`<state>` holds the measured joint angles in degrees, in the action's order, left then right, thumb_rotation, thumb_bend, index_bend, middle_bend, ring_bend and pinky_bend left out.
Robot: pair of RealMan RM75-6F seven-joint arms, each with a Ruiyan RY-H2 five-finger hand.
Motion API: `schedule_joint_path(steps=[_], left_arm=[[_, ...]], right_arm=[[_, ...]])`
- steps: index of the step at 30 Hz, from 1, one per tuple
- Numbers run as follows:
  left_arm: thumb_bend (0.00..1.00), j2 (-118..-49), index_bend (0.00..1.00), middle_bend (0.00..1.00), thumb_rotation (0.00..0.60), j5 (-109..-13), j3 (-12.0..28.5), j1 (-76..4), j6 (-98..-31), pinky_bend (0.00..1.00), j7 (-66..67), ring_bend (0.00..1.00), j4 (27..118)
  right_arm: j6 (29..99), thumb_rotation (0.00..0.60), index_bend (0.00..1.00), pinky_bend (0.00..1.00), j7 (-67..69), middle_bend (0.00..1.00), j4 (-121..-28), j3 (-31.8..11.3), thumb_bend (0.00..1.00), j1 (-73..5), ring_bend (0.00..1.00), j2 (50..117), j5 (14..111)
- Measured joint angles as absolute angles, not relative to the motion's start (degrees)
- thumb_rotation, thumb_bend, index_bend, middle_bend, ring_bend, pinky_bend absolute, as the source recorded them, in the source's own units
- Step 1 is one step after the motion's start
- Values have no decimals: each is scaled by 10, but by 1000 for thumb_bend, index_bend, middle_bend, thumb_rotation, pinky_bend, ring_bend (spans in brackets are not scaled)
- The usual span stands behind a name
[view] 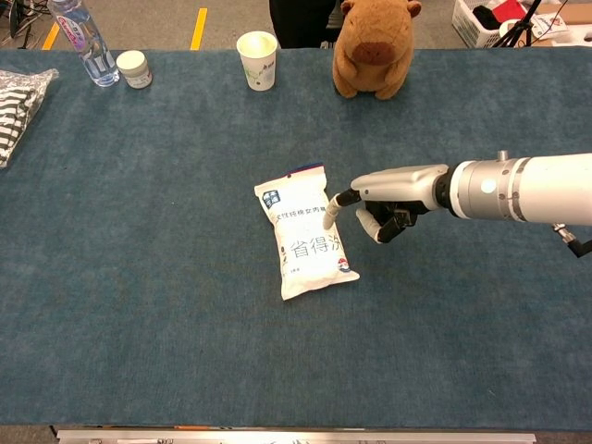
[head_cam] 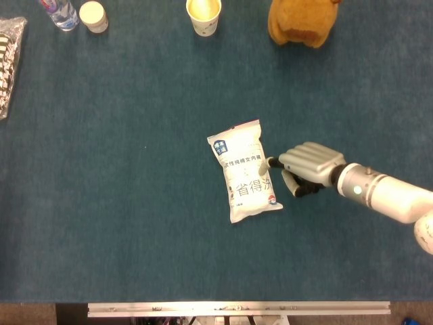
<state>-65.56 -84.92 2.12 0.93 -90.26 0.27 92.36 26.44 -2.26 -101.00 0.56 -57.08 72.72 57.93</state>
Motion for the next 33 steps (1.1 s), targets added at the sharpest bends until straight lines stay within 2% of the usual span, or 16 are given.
schedule_joint_path(steps=[16, 24, 28, 33], left_arm=[[0, -657, 426, 360, 600, -845, 23, 13, -904, 675, -8, 379, 917], [0, -658, 426, 360, 600, -847, 23, 13, -905, 675, -10, 379, 916], [0, -659, 426, 360, 600, -848, 25, 11, -904, 675, -8, 379, 917], [0, -658, 426, 360, 600, -849, 26, 8, -901, 675, -2, 379, 922]], right_arm=[[245, 600, 257, 1000, -14, 1000, -986, 24, 1000, -574, 1000, 749, 576], [280, 600, 257, 1000, 8, 1000, -1026, 4, 1000, -556, 997, 706, 595], [320, 600, 257, 1000, 13, 995, -1062, -4, 1000, -534, 899, 659, 622], [382, 600, 258, 999, -1, 841, -1098, -3, 1000, -502, 756, 598, 652]])
